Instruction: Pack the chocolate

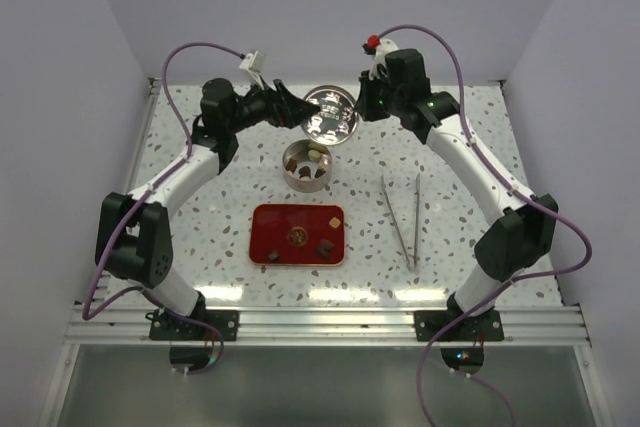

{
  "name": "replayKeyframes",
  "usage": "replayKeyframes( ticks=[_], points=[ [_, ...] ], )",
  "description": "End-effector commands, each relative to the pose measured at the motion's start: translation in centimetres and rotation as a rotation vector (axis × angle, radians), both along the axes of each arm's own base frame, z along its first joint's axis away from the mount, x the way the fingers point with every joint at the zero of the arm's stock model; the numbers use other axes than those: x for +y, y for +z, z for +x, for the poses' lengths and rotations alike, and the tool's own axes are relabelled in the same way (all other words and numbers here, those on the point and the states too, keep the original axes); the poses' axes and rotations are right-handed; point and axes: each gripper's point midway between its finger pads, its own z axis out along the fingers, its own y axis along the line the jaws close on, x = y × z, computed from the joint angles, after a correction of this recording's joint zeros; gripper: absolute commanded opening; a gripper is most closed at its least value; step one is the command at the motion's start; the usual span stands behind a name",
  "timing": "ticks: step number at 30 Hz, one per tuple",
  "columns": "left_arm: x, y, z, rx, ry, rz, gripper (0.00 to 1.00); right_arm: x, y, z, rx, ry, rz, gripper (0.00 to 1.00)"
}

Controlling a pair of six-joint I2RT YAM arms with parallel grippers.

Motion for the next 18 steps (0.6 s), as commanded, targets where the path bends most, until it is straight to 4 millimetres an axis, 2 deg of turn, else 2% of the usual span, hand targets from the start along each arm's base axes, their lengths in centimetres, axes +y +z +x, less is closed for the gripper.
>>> replayKeyframes(
  ticks=[1, 2, 5, 9, 13, 18],
  points=[
    [-0.2, 0.2, -0.5, -0.005, -0.022, -0.010, 0.98, 0.7, 2.0, 0.7, -0.051, 0.008, 0.048, 0.00],
    [-0.3, 0.1, -0.6, -0.001, -0.030, -0.011, 0.98, 0.7, 1.9, 0.7, -0.052, 0.008, 0.046, 0.00],
    [-0.6, -0.1, -1.1, 0.004, -0.059, -0.018, 0.86, 0.9, 1.9, 0.7, -0.048, 0.015, 0.050, 0.00],
    [-1.2, -0.3, -1.3, 0.020, -0.100, -0.028, 0.62, 1.2, 1.5, 0.8, -0.041, 0.020, 0.047, 0.00],
    [-1.6, -1.7, -1.4, 0.069, -0.134, -0.012, 0.51, 1.1, 1.6, 0.8, -0.046, 0.015, 0.046, 0.00],
    [-1.8, -2.4, -1.6, 0.105, -0.153, -0.013, 0.48, 1.0, 1.6, 0.9, -0.056, 0.007, 0.037, 0.00]
  ],
)
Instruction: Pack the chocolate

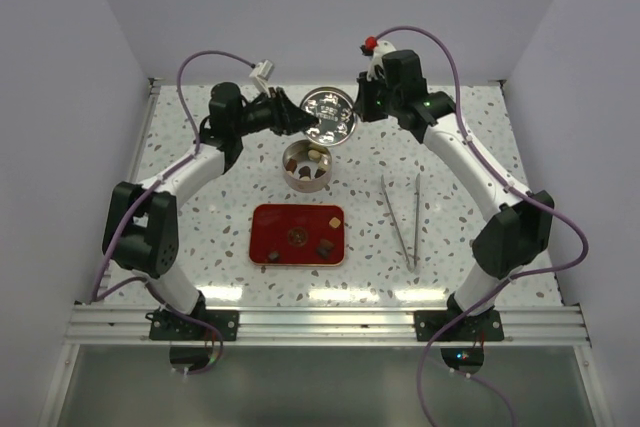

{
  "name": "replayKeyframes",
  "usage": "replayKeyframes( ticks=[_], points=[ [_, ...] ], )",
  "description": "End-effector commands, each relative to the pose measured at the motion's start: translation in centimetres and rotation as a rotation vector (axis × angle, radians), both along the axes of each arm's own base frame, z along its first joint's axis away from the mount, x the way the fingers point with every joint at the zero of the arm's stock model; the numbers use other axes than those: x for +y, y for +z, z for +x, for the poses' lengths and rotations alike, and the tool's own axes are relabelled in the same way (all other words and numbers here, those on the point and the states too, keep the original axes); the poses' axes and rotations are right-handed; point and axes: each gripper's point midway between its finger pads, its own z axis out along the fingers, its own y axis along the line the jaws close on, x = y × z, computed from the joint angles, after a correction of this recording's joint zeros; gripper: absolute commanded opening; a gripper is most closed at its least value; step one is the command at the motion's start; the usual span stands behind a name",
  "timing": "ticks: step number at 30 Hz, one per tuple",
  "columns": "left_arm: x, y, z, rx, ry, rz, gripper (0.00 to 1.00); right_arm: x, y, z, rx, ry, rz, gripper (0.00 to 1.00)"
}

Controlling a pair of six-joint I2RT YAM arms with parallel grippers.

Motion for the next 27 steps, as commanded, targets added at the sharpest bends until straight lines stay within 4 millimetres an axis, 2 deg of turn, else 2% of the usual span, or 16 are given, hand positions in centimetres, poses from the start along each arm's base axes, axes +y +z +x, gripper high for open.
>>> replayKeyframes(
  ticks=[1, 5, 7, 8, 10, 11, 13, 14, 17, 18, 22, 27],
  points=[
    [-0.8, 1.2, -0.9, -0.009, -0.061, -0.019, 0.48, 0.8, 2.4, 0.6, -0.073, 0.007, 0.041, 0.00],
    [-0.8, 0.3, -1.0, 0.012, -0.070, 0.005, 0.42, 0.8, 2.5, 0.6, -0.078, 0.012, 0.048, 0.00],
    [-0.8, 0.2, -1.0, 0.015, -0.072, 0.006, 0.33, 0.9, 2.4, 0.5, -0.076, 0.015, 0.048, 0.00],
    [-0.9, 0.0, -1.0, 0.023, -0.078, 0.007, 0.23, 0.9, 2.3, 0.4, -0.073, 0.019, 0.047, 0.00],
    [-1.1, -0.3, -1.0, 0.030, -0.089, 0.007, 0.13, 0.9, 2.3, 0.3, -0.071, 0.019, 0.044, 0.00],
    [-1.1, -0.5, -0.9, 0.034, -0.093, 0.005, 0.05, 0.8, 2.2, 0.3, -0.071, 0.019, 0.042, 0.00],
    [-1.3, -0.8, -0.9, 0.040, -0.099, 0.004, 0.00, 0.6, 2.3, 0.0, -0.071, 0.019, 0.032, 0.05],
    [-1.2, -0.7, -0.8, 0.032, -0.097, 0.002, 0.00, 0.5, 2.0, 0.0, -0.067, 0.016, 0.028, 0.13],
    [-1.2, -0.2, -0.5, -0.004, -0.092, 0.006, 0.00, 0.1, 2.1, -0.3, -0.068, 0.010, 0.015, 0.26],
    [-1.2, -0.1, -0.3, -0.015, -0.089, 0.013, 0.00, -0.1, 1.8, -0.4, -0.063, 0.007, 0.009, 0.46],
    [0.0, 0.4, 2.1, -0.134, 0.022, 0.121, 0.00, -1.2, 2.2, -1.1, -0.071, -0.012, -0.026, 0.74],
    [2.1, 0.1, 5.4, -0.273, 0.172, 0.281, 0.00, -2.1, 3.9, -2.9, -0.083, -0.015, -0.021, 0.81]
  ],
)
